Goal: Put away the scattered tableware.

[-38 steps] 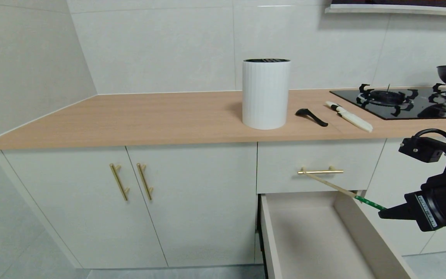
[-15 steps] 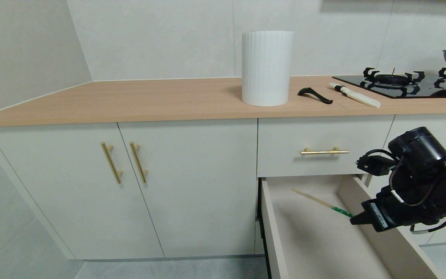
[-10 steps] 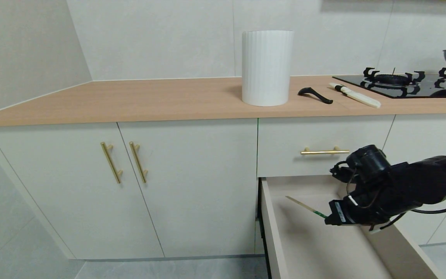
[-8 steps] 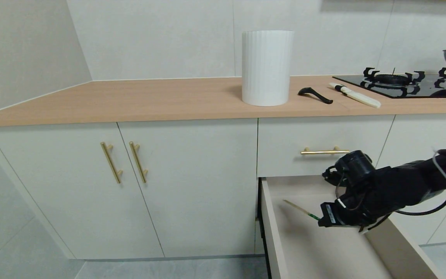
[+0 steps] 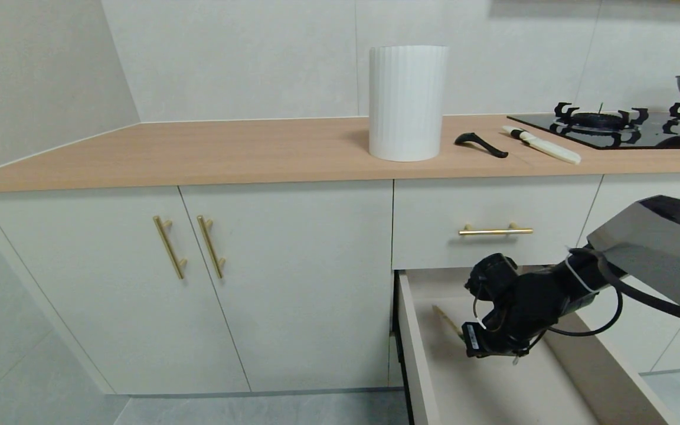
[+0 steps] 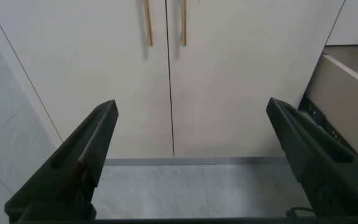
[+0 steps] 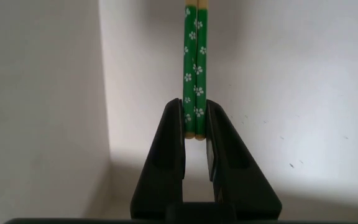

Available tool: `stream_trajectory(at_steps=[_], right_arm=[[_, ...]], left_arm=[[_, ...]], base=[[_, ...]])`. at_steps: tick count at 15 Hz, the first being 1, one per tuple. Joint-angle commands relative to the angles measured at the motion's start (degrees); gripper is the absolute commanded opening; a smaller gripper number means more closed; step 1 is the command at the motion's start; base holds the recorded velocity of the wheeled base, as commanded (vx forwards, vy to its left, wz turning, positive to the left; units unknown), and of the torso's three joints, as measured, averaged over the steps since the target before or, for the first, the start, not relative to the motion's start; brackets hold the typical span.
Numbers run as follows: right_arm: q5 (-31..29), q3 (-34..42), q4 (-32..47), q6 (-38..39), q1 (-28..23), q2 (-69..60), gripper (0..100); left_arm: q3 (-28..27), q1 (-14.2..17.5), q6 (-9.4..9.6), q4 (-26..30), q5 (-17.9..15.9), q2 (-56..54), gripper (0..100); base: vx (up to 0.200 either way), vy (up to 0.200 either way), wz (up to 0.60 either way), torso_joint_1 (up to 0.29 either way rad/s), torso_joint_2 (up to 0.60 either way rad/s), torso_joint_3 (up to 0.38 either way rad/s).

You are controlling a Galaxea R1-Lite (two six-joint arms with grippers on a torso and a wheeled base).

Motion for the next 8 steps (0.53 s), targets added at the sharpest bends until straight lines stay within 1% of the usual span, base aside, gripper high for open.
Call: stream_trajectory(at_steps=[1,4,7,8], right_arm=[[-0.05,-0.44,0.06,-0.08,0.04,2.38,0],[-1.81,-0.09,0.15,-0.25,0.13,3.26,0],[-5.67,-0.27,0.06,-0.08,1.09,4.58,0],[-6.03,-0.27,0.06,0.01,1.53,4.58,0]], left_arm=[[0.00,0.02,0.00,0.02,0.01,0.02,100],[0.00,0.02,0.00,0.02,0.01,0.02,100],[0.00,0.02,0.00,0.02,0.01,0.02,100],[0.00,0.02,0.00,0.02,0.01,0.02,100]], base=[[0.000,0.000,0.00,0.000,0.00,0.000],[0.000,0.000,0.00,0.000,0.00,0.000],[0.000,0.000,0.00,0.000,0.00,0.000],[0.000,0.000,0.00,0.000,0.00,0.000]])
